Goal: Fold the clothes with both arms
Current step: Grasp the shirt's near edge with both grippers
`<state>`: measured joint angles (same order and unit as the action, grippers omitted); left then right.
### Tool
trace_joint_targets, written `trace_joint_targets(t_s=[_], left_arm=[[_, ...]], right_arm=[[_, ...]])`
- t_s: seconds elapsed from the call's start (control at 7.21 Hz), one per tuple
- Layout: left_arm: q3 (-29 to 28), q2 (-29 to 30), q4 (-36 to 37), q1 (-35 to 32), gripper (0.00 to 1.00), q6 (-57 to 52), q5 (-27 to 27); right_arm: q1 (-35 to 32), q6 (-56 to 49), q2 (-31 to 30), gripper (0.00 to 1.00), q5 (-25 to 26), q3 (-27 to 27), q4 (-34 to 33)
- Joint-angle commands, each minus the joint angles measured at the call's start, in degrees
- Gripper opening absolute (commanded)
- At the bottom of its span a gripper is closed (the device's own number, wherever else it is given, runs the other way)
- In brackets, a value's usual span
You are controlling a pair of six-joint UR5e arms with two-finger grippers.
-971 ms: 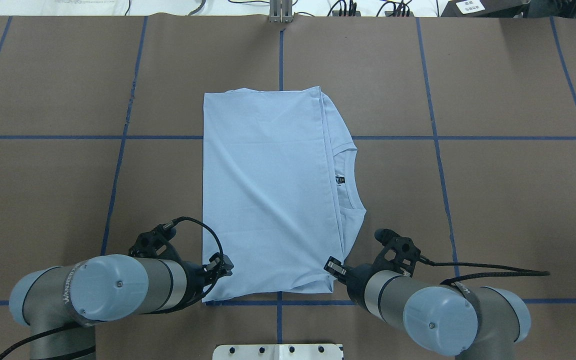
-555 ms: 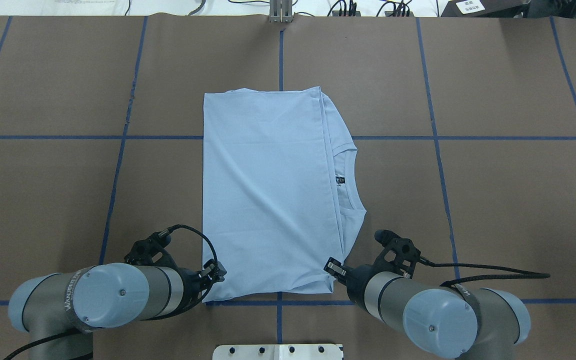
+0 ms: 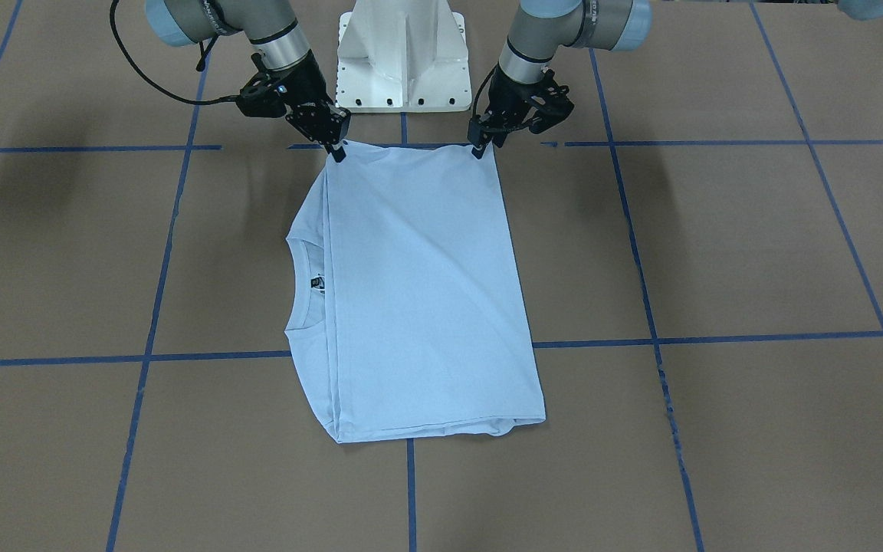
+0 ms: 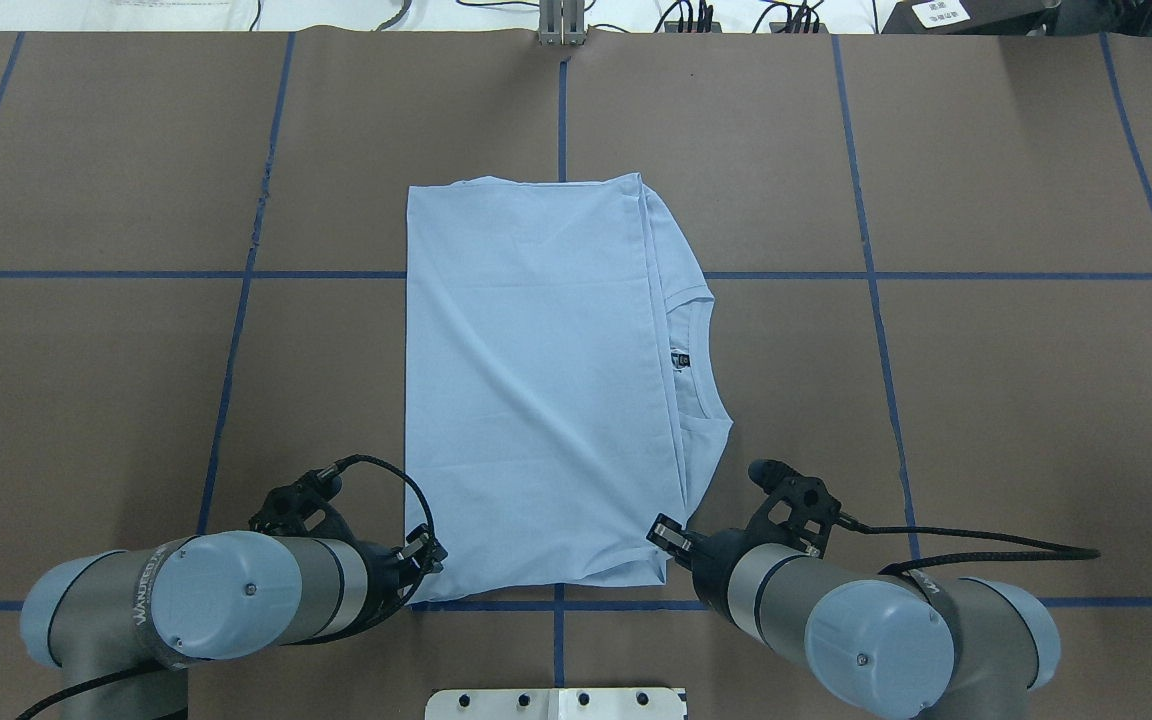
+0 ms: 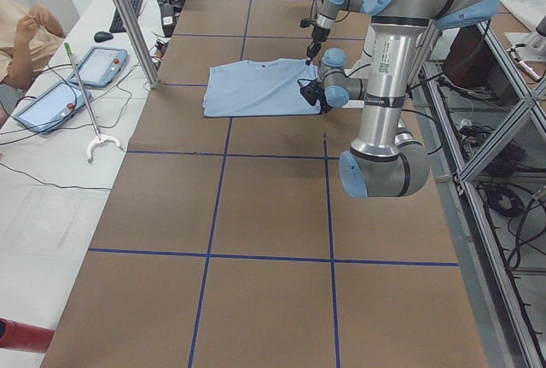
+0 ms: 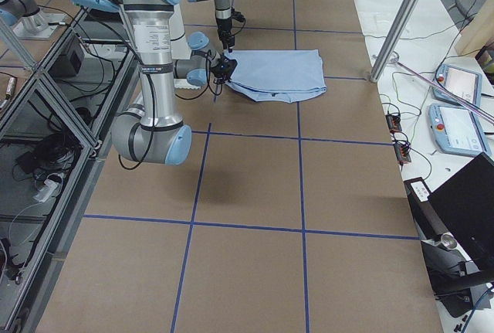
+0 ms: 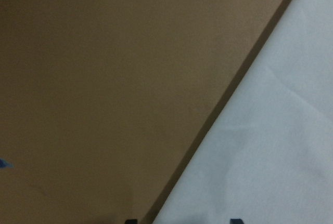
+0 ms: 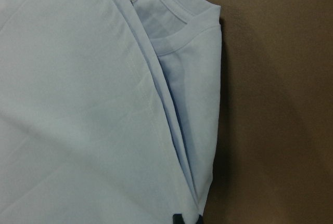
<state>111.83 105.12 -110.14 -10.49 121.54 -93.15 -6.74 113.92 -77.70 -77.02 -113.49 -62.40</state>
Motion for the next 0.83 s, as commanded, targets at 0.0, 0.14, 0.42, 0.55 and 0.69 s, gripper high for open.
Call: trace_joint_targets(t_s=[0.0,0.14,0.42,0.55,0.69], left_arm=[[0.0,0.0,0.1,0.4,0.61,0.0,0.0],[-0.3,0.0,0.1,0.6,0.61,0.1,-0.1],[-0.7,0.0,0.0,0.6,0.56,0.1,-0.1],[-0.7,0.0,0.0,0.6,0.4,0.1,-0.2],[-0.7,0.0,0.0,0.6,0.06,0.1,-0.3]], right_arm=[[0.1,0.0,0.0,0.0,0.0,-0.1,0.0],[0.1,0.0,0.0,0.0,0.0,-0.1,0.0],[0.1,0.0,0.0,0.0,0.0,-0.2,0.0],[0.1,0.0,0.0,0.0,0.0,-0.2,0.0],[0.1,0.0,0.0,0.0,0.0,-0.2,0.0]])
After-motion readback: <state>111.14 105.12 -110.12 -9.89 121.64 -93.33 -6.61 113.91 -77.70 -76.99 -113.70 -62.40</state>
